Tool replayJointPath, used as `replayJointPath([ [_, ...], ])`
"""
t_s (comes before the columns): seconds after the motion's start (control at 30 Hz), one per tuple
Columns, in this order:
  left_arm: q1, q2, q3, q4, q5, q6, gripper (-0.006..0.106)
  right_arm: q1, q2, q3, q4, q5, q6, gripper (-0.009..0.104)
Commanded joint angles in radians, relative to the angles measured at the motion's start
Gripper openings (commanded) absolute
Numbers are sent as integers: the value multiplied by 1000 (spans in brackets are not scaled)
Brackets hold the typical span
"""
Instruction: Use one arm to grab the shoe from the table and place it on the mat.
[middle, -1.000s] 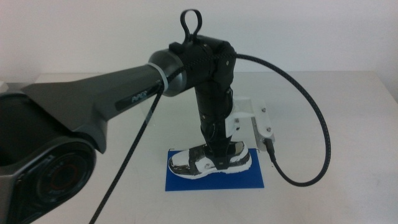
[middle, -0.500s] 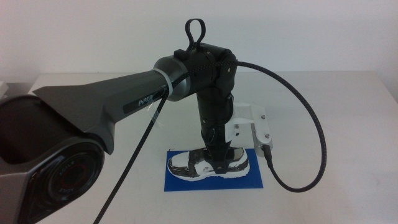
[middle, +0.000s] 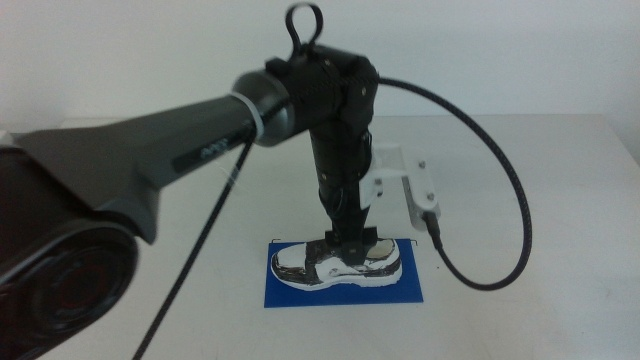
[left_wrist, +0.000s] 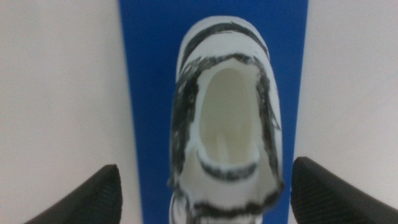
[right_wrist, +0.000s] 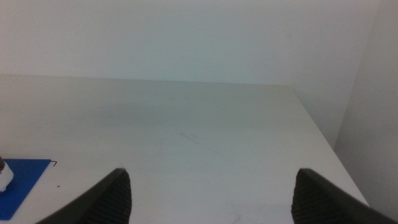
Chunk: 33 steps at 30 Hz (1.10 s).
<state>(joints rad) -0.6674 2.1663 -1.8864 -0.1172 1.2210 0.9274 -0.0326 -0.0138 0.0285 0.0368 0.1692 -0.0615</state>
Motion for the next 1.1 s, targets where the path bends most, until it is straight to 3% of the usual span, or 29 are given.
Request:
replayJointPath([
  [0.0,0,-112,-27,-4,97,-14,92,3,-20,-10,-8,-79,-13,66],
  [0.37,0,-348,-27,70,96,-37,92,3,-20,-10,-8,-79,-13,66],
  [0.9,0,-497,-27,25,71,-108,92,3,-20,-10,-8,-79,-13,66],
  [1.07,19,-509,-24,19,18,-381,92,3,-20,-10,-8,-79,-13,66],
])
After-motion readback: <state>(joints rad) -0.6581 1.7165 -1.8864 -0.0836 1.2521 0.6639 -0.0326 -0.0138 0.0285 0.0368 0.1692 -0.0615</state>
